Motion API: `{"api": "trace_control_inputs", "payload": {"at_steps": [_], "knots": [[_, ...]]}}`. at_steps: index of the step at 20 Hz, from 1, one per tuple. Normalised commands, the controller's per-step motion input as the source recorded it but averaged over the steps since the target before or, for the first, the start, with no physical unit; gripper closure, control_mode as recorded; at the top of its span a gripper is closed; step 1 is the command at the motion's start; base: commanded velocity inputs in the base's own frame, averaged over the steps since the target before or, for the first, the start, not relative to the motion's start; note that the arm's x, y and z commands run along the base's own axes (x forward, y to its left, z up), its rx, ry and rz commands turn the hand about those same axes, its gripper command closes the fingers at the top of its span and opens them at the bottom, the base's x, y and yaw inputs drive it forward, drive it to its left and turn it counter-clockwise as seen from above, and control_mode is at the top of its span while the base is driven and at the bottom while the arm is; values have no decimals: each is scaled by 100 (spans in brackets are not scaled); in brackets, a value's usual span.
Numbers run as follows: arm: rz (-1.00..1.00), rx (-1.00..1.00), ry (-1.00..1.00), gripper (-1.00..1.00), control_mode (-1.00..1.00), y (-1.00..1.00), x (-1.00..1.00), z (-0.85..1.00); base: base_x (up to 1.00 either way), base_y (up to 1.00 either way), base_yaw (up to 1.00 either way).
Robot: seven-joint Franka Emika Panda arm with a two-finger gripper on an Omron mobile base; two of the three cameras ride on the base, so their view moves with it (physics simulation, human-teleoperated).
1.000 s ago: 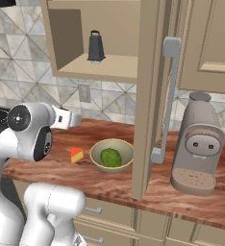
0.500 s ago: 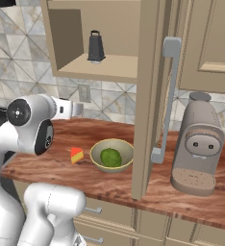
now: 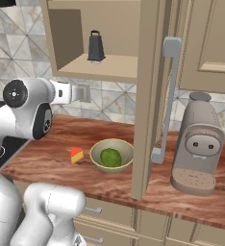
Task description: Pick the cheese from the fridge and the cheese grater from the cabinet and place them next to the salad bowl.
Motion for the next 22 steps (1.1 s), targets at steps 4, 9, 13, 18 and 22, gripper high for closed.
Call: {"api": "trace_control_inputs", "payload": {"at_steps": [4, 9, 13, 18, 22], "knots": [[-1, -3, 0, -100, -100, -11, 13, 37, 0, 0, 0], [-3, 0, 0, -100, -100, -4, 19, 32, 0, 0, 0], [0, 0, 0, -100, -100, 0, 23, 27, 0, 0, 0], [-1, 0, 0, -100, -100, -3, 35, 22, 0, 0, 0], [0, 0, 0, -100, -100, -1, 27, 31, 0, 0, 0]]}}
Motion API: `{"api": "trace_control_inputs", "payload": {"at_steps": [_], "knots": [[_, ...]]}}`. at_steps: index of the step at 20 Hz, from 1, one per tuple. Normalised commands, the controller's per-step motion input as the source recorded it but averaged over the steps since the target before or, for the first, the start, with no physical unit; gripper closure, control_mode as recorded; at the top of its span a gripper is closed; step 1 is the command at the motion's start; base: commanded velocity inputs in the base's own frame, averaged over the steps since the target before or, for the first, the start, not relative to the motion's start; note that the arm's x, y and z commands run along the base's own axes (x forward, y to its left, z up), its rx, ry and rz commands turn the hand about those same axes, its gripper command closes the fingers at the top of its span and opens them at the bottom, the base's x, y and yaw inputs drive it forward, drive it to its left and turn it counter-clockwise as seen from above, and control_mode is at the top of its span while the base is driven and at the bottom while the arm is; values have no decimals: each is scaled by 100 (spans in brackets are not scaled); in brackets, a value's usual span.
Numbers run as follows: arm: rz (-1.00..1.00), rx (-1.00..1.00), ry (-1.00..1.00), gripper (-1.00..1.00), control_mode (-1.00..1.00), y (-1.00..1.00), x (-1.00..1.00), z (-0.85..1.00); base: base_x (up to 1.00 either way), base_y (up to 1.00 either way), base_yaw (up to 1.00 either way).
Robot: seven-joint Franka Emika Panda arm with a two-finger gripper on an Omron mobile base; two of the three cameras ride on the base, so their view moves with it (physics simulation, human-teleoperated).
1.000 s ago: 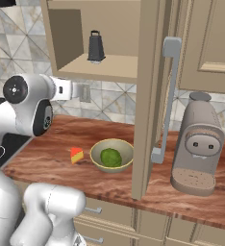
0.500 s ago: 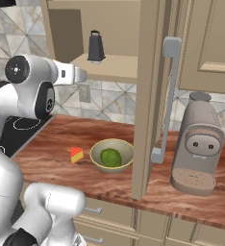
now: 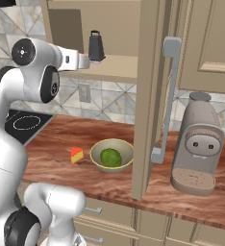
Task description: Pick the cheese from the fridge and the cheese grater from the cabinet and place them next to the salad bowl.
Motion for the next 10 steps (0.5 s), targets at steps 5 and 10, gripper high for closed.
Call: {"api": "trace_control_inputs", "payload": {"at_steps": [5, 10], "knots": [[-1, 0, 0, -100, -100, -4, 29, 28, 0, 0, 0], [0, 0, 0, -100, -100, -3, 39, 19, 0, 0, 0]]}}
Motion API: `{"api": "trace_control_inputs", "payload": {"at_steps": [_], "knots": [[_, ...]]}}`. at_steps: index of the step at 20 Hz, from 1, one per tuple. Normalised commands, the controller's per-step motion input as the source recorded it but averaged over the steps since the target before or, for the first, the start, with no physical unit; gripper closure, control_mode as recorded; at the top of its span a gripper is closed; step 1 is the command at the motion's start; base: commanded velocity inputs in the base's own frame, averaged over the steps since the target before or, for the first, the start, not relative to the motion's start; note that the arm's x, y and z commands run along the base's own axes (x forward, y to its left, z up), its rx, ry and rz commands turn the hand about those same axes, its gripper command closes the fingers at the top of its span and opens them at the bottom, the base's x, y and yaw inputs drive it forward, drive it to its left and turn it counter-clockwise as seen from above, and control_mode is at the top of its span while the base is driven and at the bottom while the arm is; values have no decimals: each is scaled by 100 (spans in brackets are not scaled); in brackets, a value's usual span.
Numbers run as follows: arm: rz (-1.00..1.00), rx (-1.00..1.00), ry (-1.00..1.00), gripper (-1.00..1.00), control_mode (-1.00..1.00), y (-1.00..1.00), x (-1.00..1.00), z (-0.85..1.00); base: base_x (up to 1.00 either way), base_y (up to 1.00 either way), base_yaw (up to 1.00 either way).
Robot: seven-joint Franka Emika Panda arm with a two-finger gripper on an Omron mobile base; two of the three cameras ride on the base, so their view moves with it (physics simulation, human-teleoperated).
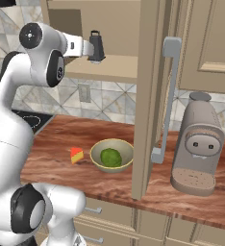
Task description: Pick the cheese from the fridge and the cheese grater from the cabinet and place them next to the salad bowl.
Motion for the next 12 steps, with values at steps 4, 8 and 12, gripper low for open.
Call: {"api": "trace_control_inputs", "payload": {"at_steps": [4, 8, 12], "knots": [[0, 0, -2, -100, -100, -8, 24, -1, 0, 0, 0], [0, 0, 0, -100, -100, -9, 31, -11, 0, 0, 0], [-1, 0, 0, -100, -100, -1, 40, -2, 0, 0, 0]]}}
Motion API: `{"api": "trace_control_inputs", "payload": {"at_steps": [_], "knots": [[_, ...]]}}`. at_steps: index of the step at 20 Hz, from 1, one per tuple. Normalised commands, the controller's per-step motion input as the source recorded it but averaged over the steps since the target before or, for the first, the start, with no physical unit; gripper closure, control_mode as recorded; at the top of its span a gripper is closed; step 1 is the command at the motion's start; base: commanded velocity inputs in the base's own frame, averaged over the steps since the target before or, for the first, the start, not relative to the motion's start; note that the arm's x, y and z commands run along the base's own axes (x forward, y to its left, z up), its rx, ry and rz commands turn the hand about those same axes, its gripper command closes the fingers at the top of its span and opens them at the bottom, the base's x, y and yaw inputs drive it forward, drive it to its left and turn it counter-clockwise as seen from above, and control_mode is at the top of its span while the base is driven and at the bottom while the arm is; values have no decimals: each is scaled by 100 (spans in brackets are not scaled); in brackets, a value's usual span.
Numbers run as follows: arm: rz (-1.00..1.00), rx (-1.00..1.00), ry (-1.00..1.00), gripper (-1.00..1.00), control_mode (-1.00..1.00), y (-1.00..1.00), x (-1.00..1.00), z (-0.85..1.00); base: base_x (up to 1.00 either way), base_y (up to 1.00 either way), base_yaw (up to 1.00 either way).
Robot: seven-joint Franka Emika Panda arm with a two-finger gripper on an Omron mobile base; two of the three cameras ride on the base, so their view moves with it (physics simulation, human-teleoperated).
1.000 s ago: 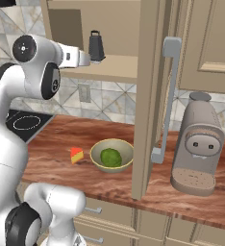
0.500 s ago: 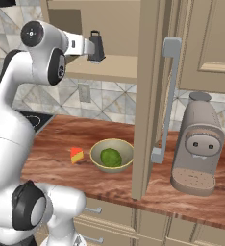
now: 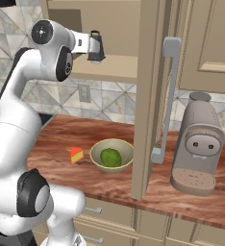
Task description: Pick the cheese from the fridge and the cheese grater from the cabinet and place them next to the salad bowl.
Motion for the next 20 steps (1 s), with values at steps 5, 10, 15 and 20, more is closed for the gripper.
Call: {"api": "trace_control_inputs", "payload": {"at_steps": [5, 10, 15, 20], "knots": [[0, 0, 0, -100, -100, -5, 38, 0, 0, 0, 0], [0, 0, 0, -100, -100, -4, 35, 0, 0, 0, 0], [0, 0, 0, -100, -100, -2, 35, 0, 0, 0, 0], [0, 0, 0, -100, -100, 4, 23, 0, 0, 0, 0]]}}
